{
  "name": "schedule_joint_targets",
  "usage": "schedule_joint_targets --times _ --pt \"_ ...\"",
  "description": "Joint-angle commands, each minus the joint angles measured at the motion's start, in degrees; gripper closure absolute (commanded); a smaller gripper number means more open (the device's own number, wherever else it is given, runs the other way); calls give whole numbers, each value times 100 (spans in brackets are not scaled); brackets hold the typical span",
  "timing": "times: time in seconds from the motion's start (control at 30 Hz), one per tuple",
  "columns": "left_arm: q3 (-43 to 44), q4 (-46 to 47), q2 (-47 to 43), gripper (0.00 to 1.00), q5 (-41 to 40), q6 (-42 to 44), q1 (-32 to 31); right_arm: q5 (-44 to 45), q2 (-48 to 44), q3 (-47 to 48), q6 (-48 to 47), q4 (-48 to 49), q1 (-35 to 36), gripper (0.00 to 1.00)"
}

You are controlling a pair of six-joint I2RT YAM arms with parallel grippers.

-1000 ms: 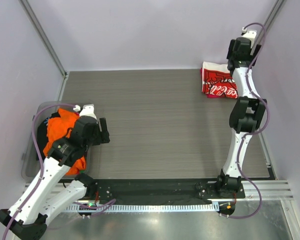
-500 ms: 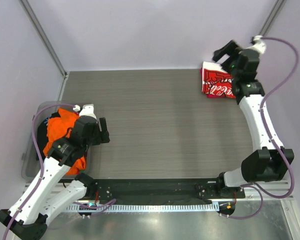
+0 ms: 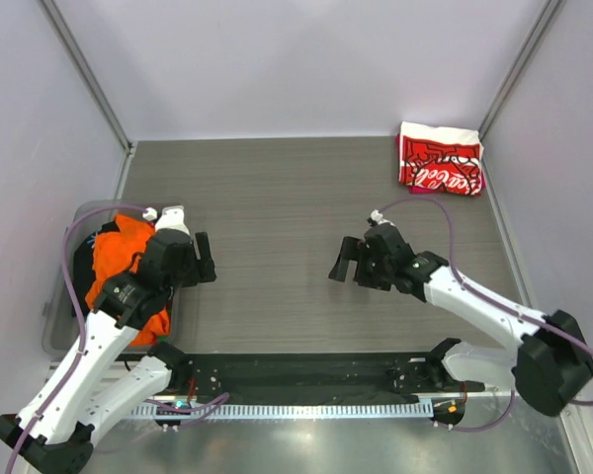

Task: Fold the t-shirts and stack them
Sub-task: Reset both grippers

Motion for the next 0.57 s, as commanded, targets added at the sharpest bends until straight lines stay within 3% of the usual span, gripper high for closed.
schedule_joint_targets --times 0.0,0.2,0.43,0.53 --pt "-8 152 10 26 -120 -105 21 321 -796 -399 482 130 120 0" --pt "-8 152 -24 26 -155 -114 21 444 -1569 -945 649 7 121 0" --pt "-17 134 -42 26 -190 -140 21 541 -1754 -1068 860 -108 120 0" --pt "-17 134 -33 26 -199 -140 12 1135 -1991 -1112 1026 -239 112 0"
